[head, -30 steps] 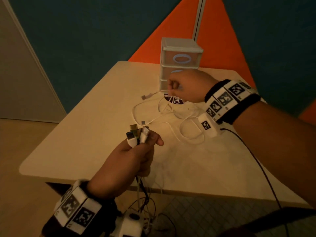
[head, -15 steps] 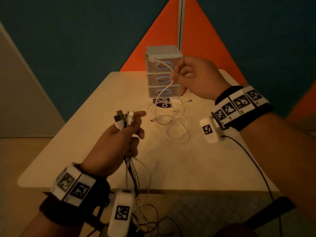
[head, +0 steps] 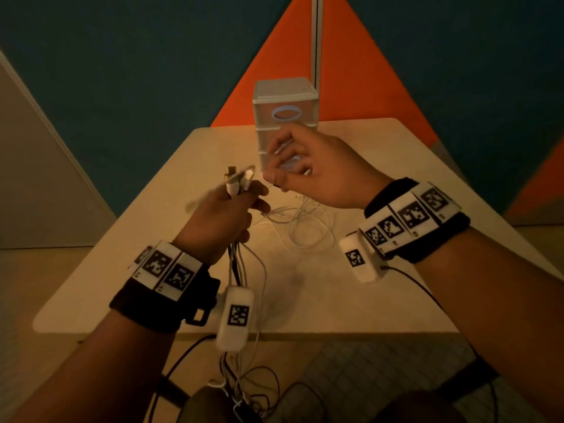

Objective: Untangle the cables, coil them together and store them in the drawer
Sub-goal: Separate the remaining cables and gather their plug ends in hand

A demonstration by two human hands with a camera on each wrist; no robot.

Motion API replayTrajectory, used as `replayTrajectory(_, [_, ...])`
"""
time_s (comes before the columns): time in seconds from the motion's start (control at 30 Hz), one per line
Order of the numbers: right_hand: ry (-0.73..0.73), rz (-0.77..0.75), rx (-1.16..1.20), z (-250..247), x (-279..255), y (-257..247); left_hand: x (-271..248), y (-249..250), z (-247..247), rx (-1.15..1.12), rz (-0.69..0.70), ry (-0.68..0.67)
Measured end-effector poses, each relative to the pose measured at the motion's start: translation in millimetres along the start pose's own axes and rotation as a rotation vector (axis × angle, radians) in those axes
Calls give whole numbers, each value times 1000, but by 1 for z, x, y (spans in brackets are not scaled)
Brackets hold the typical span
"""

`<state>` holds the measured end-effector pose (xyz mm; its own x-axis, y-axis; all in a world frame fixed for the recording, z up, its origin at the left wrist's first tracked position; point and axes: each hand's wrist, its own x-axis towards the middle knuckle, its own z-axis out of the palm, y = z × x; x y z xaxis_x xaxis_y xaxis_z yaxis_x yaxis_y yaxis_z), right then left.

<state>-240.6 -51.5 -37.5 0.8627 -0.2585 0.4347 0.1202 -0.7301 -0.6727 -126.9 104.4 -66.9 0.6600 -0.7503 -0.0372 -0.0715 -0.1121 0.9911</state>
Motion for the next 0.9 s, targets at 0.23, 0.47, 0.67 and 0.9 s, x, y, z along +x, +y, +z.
replayTrajectory(0.23, [-322, 241, -463, 19, -8, 46, 2, -2, -15, -220, -45, -22])
replayTrajectory(0.47, [-393, 292, -509, 45, 18, 42, 1, 2, -21, -367, -76, -130])
replayTrajectory(0.67, [-385, 331, -596, 62, 28, 44, 5, 2, -33, -446, -88, -163])
replayTrajectory(0.9, [-429, 315, -602, 66, 31, 44, 5, 3, -37, -494, -79, -191])
